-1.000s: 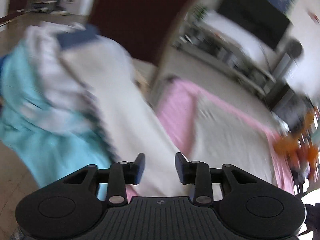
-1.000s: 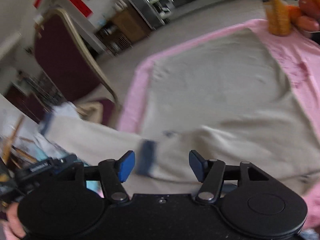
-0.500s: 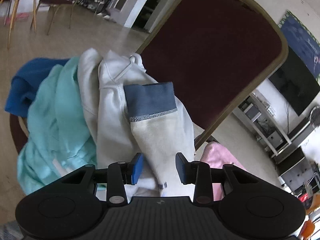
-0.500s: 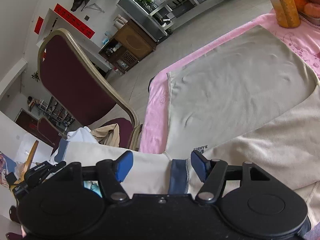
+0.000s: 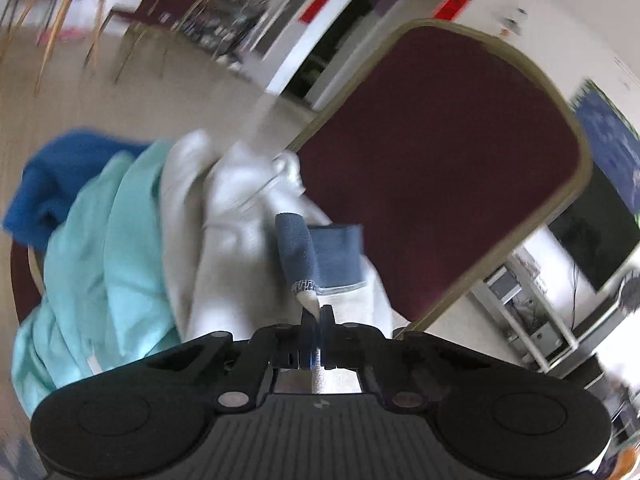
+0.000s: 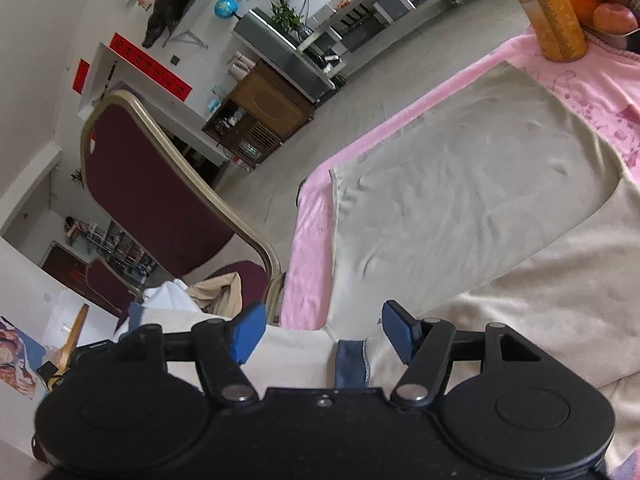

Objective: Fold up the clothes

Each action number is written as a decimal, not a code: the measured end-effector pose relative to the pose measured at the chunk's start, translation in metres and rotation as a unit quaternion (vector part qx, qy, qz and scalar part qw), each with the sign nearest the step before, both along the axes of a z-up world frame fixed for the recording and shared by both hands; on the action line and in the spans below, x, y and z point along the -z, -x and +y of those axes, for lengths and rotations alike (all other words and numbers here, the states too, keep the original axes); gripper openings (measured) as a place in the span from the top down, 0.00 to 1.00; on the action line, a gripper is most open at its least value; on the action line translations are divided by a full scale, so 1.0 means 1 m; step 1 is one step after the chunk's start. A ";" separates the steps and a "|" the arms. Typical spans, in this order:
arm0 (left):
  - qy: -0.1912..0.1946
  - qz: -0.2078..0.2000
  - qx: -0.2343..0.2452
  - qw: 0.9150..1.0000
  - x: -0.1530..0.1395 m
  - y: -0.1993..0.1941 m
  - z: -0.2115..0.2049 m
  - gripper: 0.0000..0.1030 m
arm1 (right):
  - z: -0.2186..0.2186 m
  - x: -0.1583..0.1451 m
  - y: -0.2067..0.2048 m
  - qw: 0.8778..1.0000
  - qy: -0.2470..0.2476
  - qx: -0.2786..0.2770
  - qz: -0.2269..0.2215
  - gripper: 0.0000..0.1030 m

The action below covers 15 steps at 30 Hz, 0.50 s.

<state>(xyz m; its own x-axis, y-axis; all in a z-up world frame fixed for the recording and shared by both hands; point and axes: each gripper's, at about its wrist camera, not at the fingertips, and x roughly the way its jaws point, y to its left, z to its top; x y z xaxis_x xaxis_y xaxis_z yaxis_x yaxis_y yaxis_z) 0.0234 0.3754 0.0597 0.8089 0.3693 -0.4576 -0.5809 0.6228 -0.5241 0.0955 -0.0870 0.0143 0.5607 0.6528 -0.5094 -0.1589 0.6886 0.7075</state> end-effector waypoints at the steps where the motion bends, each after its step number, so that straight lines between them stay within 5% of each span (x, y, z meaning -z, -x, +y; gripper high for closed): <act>1: -0.020 0.002 0.009 1.000 -0.008 -0.001 -0.009 1.00 | -0.007 -0.002 0.001 1.000 -0.001 0.002 -0.003 0.39; 6: -0.133 0.010 0.070 0.989 -0.047 -0.004 -0.078 1.00 | -0.054 -0.009 0.009 1.000 0.002 0.009 -0.014 0.39; 15: -0.322 0.002 0.197 0.926 -0.069 0.001 -0.258 1.00 | -0.171 0.036 0.016 0.993 -0.010 0.113 0.022 0.39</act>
<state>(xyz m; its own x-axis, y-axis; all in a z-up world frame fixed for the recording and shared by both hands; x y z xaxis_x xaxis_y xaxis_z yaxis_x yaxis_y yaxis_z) 0.0225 0.1171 0.1283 0.9375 0.2431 -0.2490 -0.2429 0.9695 0.0321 0.0795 -0.2582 -0.0220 0.6713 0.5227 -0.5255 0.0296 0.6895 0.7237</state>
